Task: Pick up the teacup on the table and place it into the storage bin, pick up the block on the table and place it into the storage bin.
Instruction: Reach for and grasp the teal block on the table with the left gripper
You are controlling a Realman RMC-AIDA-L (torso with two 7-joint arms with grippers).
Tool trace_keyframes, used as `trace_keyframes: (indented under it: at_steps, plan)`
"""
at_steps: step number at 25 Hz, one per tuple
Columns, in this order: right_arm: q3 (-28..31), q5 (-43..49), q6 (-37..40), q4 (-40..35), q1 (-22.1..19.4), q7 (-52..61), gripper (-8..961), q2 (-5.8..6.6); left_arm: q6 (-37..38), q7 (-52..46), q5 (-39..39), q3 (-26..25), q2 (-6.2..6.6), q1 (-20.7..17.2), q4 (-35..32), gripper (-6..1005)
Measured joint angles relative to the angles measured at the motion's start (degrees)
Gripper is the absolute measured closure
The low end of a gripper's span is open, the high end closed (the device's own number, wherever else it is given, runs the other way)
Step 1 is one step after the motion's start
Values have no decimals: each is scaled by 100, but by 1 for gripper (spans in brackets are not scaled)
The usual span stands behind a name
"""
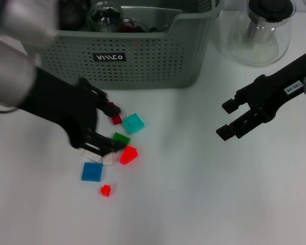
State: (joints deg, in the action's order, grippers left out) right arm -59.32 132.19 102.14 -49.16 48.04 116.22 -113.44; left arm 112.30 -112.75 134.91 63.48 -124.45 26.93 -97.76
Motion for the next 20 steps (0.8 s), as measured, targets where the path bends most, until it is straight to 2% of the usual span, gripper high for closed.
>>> trace_keyframes:
  at_steps: [6, 11, 20]
  plan:
    - [-1, 3, -24, 66, 1, 20, 25, -7, -635, -523, 683, 1185, -9, 292, 712, 322]
    - [0, 10, -39, 72, -33, 31, 25, 17, -1124, -912, 1212, 1820, -9, 394, 918, 322]
    - [0, 18, -117, 116, -70, 32, 25, 25, -2038, -1505, 1671, 1885, 18, 709, 1651, 323]
